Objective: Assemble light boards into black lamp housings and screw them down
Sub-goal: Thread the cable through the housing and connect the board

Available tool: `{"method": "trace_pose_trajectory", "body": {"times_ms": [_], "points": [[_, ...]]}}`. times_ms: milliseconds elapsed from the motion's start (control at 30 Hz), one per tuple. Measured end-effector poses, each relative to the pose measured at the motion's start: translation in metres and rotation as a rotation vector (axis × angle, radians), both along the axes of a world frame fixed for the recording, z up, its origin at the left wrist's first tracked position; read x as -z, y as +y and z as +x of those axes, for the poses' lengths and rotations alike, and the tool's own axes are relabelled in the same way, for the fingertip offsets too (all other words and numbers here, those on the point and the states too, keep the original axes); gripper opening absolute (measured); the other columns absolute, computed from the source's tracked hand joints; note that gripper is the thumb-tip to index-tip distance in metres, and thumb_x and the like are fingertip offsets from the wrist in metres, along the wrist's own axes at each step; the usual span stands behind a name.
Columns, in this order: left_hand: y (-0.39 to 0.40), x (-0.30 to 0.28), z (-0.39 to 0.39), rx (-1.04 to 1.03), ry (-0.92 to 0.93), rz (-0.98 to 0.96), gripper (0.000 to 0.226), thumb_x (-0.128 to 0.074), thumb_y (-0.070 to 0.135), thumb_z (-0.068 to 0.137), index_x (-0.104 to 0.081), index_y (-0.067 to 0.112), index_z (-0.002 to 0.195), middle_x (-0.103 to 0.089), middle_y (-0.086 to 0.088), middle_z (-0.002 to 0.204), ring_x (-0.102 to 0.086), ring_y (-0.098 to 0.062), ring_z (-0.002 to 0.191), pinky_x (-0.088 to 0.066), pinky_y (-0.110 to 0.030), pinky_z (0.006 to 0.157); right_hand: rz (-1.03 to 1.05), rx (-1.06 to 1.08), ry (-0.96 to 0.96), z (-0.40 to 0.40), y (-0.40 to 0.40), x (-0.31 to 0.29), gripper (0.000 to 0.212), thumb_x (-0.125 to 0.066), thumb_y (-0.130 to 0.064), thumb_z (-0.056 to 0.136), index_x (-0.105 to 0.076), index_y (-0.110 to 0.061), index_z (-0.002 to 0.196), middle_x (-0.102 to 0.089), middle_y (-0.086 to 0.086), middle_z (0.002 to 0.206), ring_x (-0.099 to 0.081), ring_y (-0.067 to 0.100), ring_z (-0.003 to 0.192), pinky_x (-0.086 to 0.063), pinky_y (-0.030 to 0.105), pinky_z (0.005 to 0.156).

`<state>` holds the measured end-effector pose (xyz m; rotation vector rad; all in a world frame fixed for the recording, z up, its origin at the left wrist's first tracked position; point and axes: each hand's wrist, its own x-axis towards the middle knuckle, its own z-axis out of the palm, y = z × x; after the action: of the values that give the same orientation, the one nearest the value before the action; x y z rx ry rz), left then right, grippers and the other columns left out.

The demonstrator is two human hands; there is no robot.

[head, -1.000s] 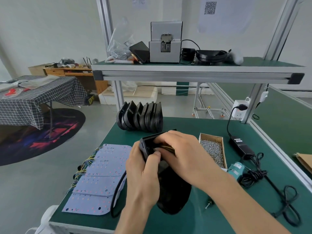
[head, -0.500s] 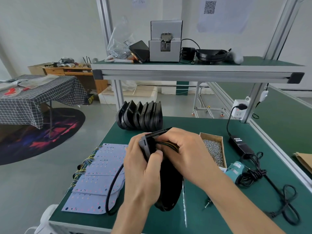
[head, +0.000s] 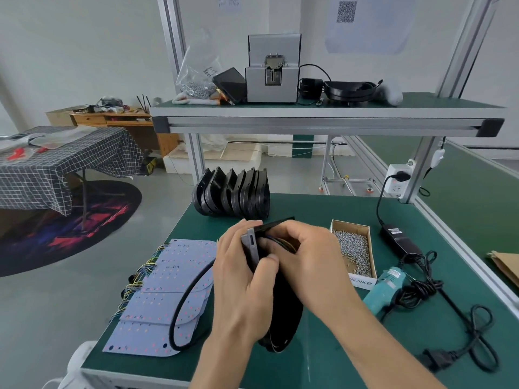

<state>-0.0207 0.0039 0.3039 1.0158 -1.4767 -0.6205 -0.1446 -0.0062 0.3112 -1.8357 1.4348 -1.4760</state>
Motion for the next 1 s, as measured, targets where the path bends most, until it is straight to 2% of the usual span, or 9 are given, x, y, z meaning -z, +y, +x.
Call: {"method": "trace_pose_trajectory", "body": {"times_ms": [133,233,367,500,633,733,800,867,1000], "points": [[-0.001,0.004,0.002,0.021,0.072,-0.009,0.030,-0.055,0.016,0.076,-0.065,0.033,0.099,-0.065,0.007,0.101,-0.062,-0.024,0.102,-0.052,-0.050,0.088,0.140,-0.198,-0.049,-0.009,0.003,-0.003,0.023,-0.073,-0.022,0.089,-0.080,-0.034,0.107,-0.077,-0.018,0.103,-0.073,0.004,0.099,-0.058,0.031,0.091],[0.000,0.007,-0.002,0.042,0.083,-0.014,0.031,-0.055,0.015,0.076,-0.066,0.032,0.099,-0.065,0.007,0.101,-0.061,-0.026,0.101,-0.051,-0.051,0.086,0.163,-0.263,-0.063,-0.016,0.004,-0.004,0.026,-0.072,-0.012,0.095,-0.081,-0.032,0.110,-0.075,-0.015,0.109,-0.070,0.005,0.107,-0.053,0.025,0.095],[-0.001,0.014,-0.008,0.054,0.053,0.003,0.033,-0.053,0.020,0.074,-0.066,0.032,0.102,-0.065,0.004,0.107,-0.059,-0.029,0.109,-0.049,-0.055,0.093,0.174,-0.254,0.205,-0.018,0.008,-0.001,0.020,-0.063,-0.019,0.103,-0.078,-0.032,0.109,-0.059,-0.010,0.103,-0.055,0.003,0.110,-0.040,0.012,0.088],[-0.003,0.017,-0.010,0.080,0.046,0.018,0.026,-0.051,0.030,0.075,-0.064,0.032,0.098,-0.066,0.007,0.100,-0.060,-0.028,0.103,-0.047,-0.059,0.092,0.100,-0.196,0.322,-0.019,0.013,0.002,0.020,-0.058,-0.023,0.104,-0.075,-0.029,0.111,-0.056,-0.014,0.103,-0.051,0.004,0.111,-0.044,0.020,0.090],[-0.007,0.020,-0.004,0.117,0.266,0.142,0.032,-0.055,0.036,0.078,-0.066,0.016,0.101,-0.069,-0.012,0.098,-0.061,-0.039,0.097,-0.048,-0.068,0.089,-0.045,-0.083,0.107,-0.027,0.021,-0.002,0.019,-0.071,-0.016,0.098,-0.081,-0.028,0.109,-0.068,-0.020,0.104,-0.068,0.006,0.103,-0.051,0.020,0.089],[-0.008,0.020,0.000,0.140,0.309,0.157,0.033,-0.058,0.036,0.081,-0.066,0.013,0.103,-0.069,-0.018,0.103,-0.061,-0.042,0.100,-0.048,-0.066,0.092,-0.159,0.155,0.155,-0.044,0.018,-0.003,0.020,-0.074,-0.020,0.096,-0.077,-0.027,0.115,-0.065,-0.016,0.117,-0.062,0.002,0.116,-0.043,0.014,0.100],[-0.008,0.020,0.001,0.154,0.327,0.169,0.032,-0.059,0.037,0.082,-0.065,0.013,0.102,-0.068,-0.020,0.105,-0.061,-0.045,0.102,-0.046,-0.068,0.094,0.118,0.117,0.103,-0.056,0.014,-0.006,0.040,-0.073,-0.036,0.095,-0.064,-0.033,0.134,-0.059,-0.014,0.130,-0.058,-0.001,0.121,-0.042,0.016,0.103],[-0.009,0.019,0.000,0.183,0.370,0.198,0.034,-0.061,0.038,0.083,-0.067,0.014,0.105,-0.070,-0.019,0.108,-0.063,-0.046,0.106,-0.047,-0.070,0.098,0.440,-0.131,-0.069,-0.058,0.010,-0.006,0.041,-0.065,-0.043,0.095,-0.063,-0.030,0.134,-0.067,-0.006,0.132,-0.067,0.005,0.116,-0.049,0.021,0.098],[-0.015,0.019,-0.001,0.299,0.426,0.247,0.054,-0.057,0.055,0.096,-0.066,0.014,0.129,-0.068,-0.016,0.133,-0.060,-0.039,0.129,-0.040,-0.064,0.113,0.448,-0.267,-0.384,-0.060,0.007,0.002,0.023,-0.052,-0.013,0.108,-0.073,-0.006,0.113,-0.078,0.015,0.111,-0.070,0.016,0.098,-0.054,0.025,0.088]]}}
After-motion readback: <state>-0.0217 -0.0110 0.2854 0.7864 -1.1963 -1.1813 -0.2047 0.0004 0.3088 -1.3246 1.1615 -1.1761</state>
